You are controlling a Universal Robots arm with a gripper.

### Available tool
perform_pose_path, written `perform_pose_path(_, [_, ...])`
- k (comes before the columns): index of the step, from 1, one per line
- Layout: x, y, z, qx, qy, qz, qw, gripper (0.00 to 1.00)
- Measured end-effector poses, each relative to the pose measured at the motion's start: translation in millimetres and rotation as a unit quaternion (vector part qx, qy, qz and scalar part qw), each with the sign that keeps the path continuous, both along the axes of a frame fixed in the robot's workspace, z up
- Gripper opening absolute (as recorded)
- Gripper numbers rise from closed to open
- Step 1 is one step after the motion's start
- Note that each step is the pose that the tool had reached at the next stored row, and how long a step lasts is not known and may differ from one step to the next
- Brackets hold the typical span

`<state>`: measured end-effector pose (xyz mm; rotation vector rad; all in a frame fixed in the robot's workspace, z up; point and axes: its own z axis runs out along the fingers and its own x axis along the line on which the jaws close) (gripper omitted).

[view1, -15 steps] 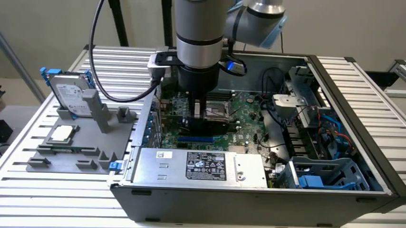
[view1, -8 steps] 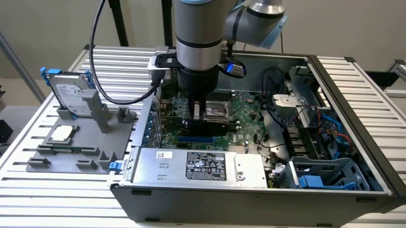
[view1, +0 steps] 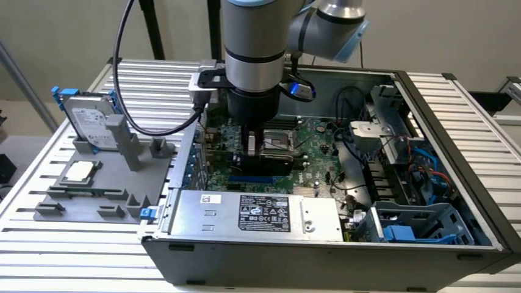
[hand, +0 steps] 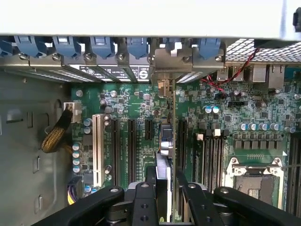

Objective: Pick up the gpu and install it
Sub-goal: 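Insert the gpu into the slot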

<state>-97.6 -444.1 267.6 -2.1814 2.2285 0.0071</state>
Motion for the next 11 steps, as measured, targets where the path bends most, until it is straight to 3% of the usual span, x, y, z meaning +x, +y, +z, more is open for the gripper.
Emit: perform_pose_path(11, [-1.0,-0.2,-1.2,0.0002,0.0013,-0.007,1.0,0.0])
